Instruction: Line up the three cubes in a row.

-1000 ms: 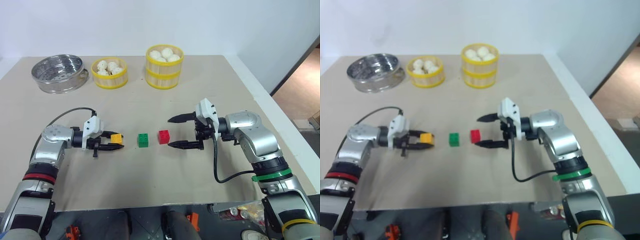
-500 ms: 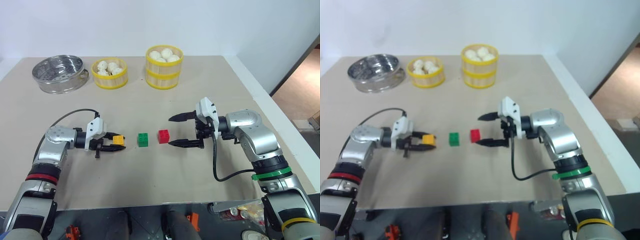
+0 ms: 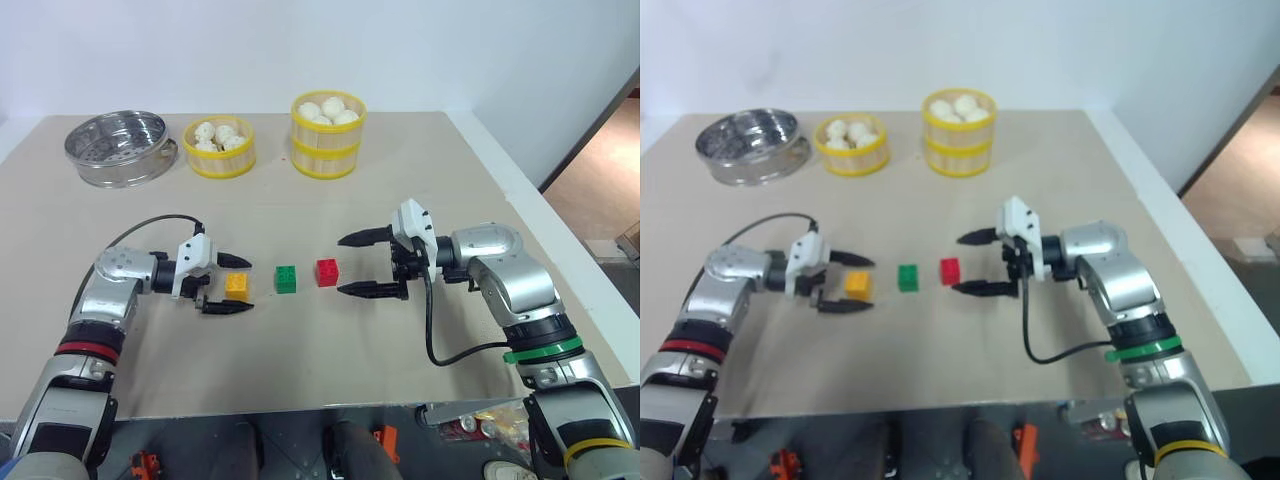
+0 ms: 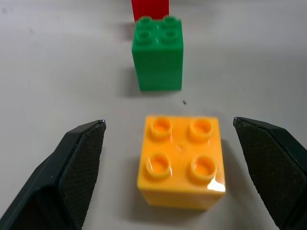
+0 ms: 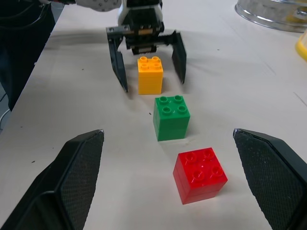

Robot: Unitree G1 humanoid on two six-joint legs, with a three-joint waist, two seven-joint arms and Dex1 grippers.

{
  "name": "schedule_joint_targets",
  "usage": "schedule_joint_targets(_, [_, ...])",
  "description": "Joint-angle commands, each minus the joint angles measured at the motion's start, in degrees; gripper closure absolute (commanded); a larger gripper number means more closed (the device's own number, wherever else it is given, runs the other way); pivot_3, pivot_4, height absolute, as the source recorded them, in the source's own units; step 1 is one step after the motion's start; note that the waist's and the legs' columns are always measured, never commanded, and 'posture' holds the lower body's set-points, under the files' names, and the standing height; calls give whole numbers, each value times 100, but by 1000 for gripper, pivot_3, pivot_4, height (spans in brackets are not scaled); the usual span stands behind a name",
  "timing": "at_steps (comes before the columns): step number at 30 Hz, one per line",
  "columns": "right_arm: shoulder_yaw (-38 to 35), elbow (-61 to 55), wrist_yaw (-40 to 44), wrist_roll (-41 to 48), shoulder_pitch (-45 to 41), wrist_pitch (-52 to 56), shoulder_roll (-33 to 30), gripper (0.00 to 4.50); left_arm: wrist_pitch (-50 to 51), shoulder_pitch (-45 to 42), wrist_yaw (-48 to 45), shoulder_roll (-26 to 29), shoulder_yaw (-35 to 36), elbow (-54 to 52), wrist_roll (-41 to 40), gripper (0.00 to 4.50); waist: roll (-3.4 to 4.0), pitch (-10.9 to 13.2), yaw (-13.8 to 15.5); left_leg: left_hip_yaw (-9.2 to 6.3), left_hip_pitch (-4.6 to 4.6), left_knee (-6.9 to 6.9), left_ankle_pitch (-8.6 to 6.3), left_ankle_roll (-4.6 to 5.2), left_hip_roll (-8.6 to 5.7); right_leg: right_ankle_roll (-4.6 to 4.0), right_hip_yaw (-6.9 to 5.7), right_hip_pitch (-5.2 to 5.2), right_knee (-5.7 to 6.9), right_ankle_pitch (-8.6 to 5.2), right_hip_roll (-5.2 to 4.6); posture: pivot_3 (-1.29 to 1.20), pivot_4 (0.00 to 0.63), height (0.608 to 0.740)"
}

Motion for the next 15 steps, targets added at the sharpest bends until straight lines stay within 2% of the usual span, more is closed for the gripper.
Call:
schedule_joint_targets(1, [-269,-239,-70,50,-52,-50,-107,0,501,-16,191,260,442,-949,-469,36,0,0,-2,0,0,0,0,0,1,0,0,-1,1,0,0,0,150,740])
schedule_joint_targets(4, [-408,-292,-177,207,-73,106,-112,0,1312,111,583,360,759,-1766,-900,36,0,0,-6,1,3,0,0,0,1,1,1,1,4,-2,0,0,150,740])
schedule_joint_targets(7, [-863,-244,-735,572,-174,587,104,0,2334,214,1737,251,1293,-2318,-1259,36,0,0,-7,1,4,1,0,0,2,3,3,1,6,-3,-1,0,150,740])
schedule_joint_targets(10, [-999,175,-1353,187,-244,171,303,0,2456,499,2696,65,1541,-2408,-1041,36,0,0,-16,0,14,3,0,0,2,4,5,6,10,-1,0,0,150,740])
schedule_joint_targets(13, [-972,561,-1812,-233,-210,-287,428,0,2406,889,3758,-112,1487,-2627,-414,36,0,0,-15,1,22,3,0,0,2,3,9,12,10,2,2,0,150,740])
schedule_joint_targets(15, [-984,672,-1948,-326,-146,-428,485,0,2440,1129,4000,-147,1469,-2736,-305,36,0,0,-12,3,18,3,1,0,2,4,11,8,10,3,2,0,150,740])
